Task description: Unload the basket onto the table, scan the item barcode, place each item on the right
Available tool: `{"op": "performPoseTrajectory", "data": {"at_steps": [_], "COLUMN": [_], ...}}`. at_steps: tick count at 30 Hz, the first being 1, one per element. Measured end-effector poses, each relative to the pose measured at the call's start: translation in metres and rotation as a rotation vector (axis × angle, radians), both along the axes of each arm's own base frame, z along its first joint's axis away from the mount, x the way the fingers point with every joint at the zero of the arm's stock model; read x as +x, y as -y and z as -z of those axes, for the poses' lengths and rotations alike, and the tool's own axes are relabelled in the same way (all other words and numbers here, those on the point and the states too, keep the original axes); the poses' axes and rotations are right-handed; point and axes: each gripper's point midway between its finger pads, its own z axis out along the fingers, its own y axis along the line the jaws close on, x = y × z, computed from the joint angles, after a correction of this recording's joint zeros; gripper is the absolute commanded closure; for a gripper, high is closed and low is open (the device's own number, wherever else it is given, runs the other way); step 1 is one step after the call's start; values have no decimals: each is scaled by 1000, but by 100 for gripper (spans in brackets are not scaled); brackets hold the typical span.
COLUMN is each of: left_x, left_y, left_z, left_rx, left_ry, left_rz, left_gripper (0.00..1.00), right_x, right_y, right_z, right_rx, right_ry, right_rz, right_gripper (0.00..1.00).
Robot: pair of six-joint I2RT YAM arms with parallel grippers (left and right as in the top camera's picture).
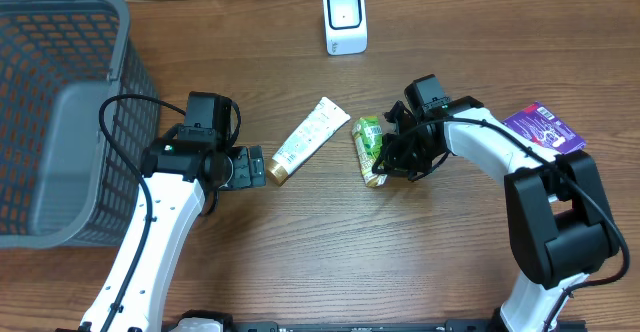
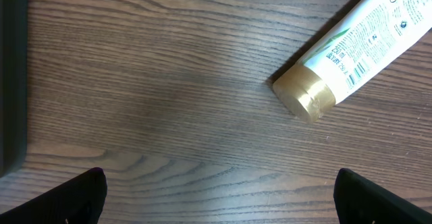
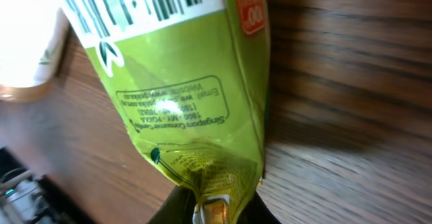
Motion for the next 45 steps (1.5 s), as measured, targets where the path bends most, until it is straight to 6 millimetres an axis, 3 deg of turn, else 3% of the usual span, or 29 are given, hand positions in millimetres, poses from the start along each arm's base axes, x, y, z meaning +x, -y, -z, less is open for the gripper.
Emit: {"op": "performPoseTrajectory", "data": {"at_steps": [3,9,13,14,16,19,22,23,30,32,35,36,38,42,45], "left_x": [0,0,0,0,0,0,0,0,0,0,0,0,0,0,0], "left_y": [0,0,0,0,0,0,0,0,0,0,0,0,0,0,0], "left_z": [0,0,0,0,0,0,0,0,0,0,0,0,0,0,0], "left_rx": [0,0,0,0,0,0,0,0,0,0,0,0,0,0,0], "left_ry": [0,0,0,0,0,0,0,0,0,0,1,0,0,0,0], "left_rz": [0,0,0,0,0,0,0,0,0,0,0,0,0,0,0], "left_gripper": [0,1,0,0,0,0,1,0,0,0,0,0,0,0,0], "right_x": [-3,-5,3,4,3,2,2,3,21,28,36,41,54,76,79], "right_y": [16,67,62,60,58,62,61,57,12,12,32,42,74,111,116], "right_z": [-5,-33,-42,-40,-33,-23,-25,-27,-51,-57,-57,-57,-56,-56,-48], "right_rx": [-153,-708,-854,-890,-926,-984,-980,-963,-712,-648,-568,-545,-484,-420,-399], "right_ry": [19,203,360,386,389,381,375,374,343,315,229,201,134,126,136], "right_rz": [21,91,68,46,18,-12,-12,-12,-45,-10,86,126,237,366,389], "right_gripper": [96,96,96,84,73,68,66,60,59,60,65,84,96,96,96]}}
